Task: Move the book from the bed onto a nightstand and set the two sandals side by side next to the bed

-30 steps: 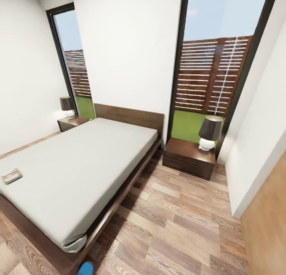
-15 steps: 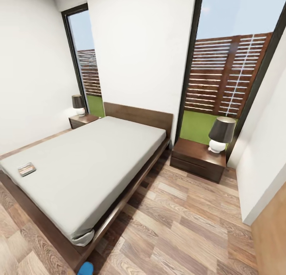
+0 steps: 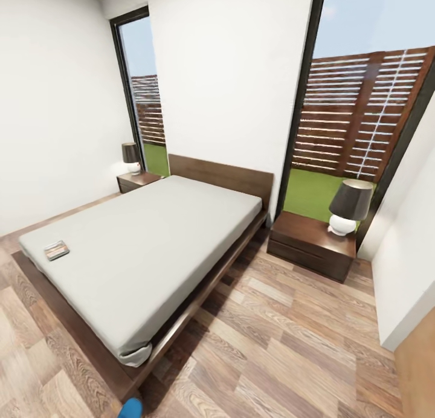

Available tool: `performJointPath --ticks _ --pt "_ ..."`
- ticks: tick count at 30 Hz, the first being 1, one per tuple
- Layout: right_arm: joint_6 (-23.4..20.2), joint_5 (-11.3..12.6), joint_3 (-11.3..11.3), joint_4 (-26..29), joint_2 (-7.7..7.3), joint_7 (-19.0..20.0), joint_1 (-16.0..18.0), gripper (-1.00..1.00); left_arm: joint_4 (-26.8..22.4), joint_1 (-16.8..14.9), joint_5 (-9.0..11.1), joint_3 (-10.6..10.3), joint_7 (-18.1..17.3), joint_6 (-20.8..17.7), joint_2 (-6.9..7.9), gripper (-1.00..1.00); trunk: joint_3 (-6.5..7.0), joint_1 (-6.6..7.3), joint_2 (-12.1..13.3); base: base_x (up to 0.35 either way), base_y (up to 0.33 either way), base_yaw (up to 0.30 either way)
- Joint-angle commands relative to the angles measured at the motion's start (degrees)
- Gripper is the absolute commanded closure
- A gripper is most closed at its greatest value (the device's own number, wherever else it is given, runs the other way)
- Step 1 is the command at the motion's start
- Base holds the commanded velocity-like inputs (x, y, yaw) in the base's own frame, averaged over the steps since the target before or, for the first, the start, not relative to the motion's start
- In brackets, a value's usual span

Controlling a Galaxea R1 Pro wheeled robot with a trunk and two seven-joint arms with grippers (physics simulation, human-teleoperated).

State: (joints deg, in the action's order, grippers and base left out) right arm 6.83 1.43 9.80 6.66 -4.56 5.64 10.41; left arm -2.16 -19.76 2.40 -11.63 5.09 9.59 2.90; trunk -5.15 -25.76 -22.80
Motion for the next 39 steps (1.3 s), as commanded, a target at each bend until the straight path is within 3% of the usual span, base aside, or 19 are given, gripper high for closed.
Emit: performJointPath --ticks 1,39 --pt "0.20 0.15 0.40 -0.07 -0.01 0.39 0.05 -1.00 0.05 -0.06 0.15 -0.50 0.23 0.17 0.00 1.00 -0.13 -0.03 -0.12 -0.028 0.000 0.084" --pt "0.20 0.15 0.40 -0.07 -0.01 0.42 0.05 -1.00 0.05 -0.04 0.15 -0.50 0.26 0.17 0.00 1.00 -0.62 -0.03 -0.12 -0.011 0.000 0.074"
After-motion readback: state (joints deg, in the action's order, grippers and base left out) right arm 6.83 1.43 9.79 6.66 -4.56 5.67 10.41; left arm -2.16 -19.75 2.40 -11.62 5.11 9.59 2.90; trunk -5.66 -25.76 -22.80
